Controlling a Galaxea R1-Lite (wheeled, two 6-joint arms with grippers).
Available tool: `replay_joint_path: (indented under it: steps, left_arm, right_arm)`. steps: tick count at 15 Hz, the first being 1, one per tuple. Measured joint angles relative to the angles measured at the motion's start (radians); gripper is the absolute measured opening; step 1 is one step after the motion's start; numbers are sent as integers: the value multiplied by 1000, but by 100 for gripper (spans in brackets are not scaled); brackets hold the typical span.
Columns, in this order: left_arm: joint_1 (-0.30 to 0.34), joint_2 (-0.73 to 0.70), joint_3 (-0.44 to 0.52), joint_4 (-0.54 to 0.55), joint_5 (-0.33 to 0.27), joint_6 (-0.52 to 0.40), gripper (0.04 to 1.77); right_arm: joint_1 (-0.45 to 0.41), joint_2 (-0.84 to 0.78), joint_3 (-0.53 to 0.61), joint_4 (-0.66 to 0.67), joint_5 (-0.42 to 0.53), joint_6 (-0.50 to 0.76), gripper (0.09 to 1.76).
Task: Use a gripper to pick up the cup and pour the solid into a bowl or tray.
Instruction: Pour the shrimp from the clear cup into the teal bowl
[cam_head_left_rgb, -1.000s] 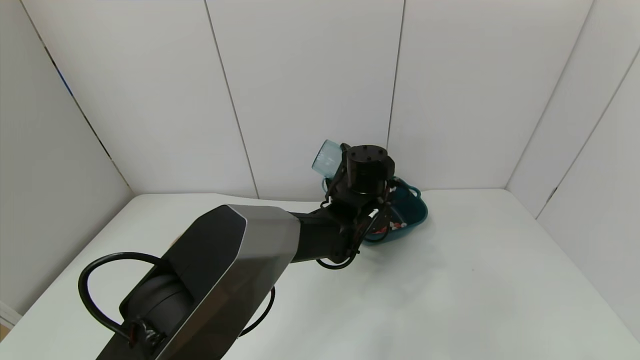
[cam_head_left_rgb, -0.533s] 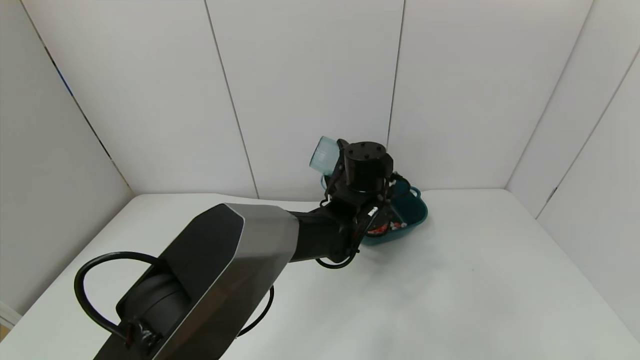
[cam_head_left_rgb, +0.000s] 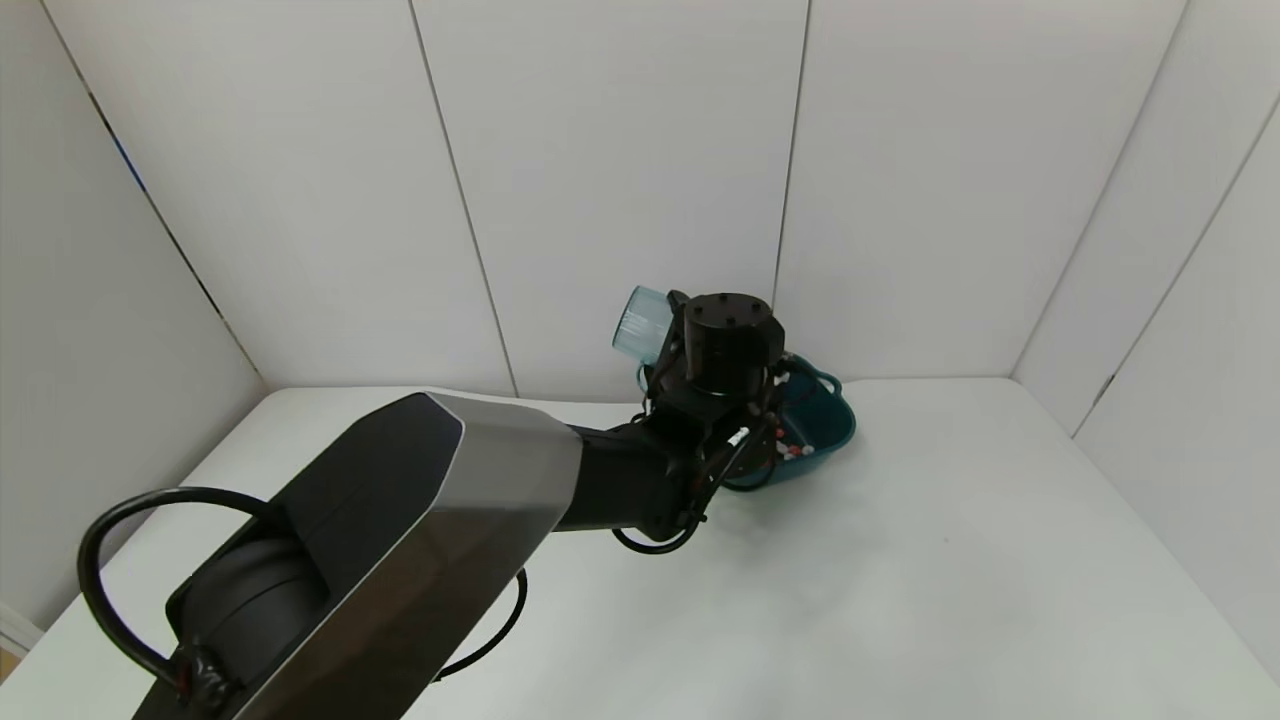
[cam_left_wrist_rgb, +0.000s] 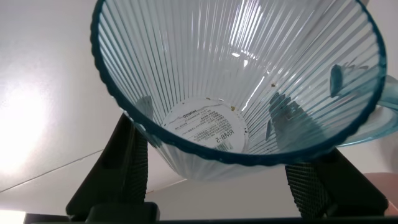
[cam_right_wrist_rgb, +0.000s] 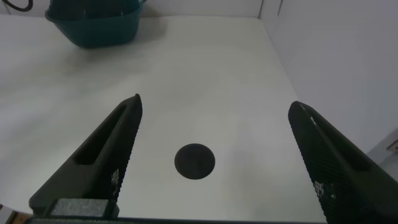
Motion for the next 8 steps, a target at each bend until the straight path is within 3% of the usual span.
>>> replay_joint_path:
  steps: [8]
  left_arm:
    - [-11, -102, 104, -22, -1, -27, 125]
  right_arm:
    - [0, 0, 0, 0, 0, 0, 171]
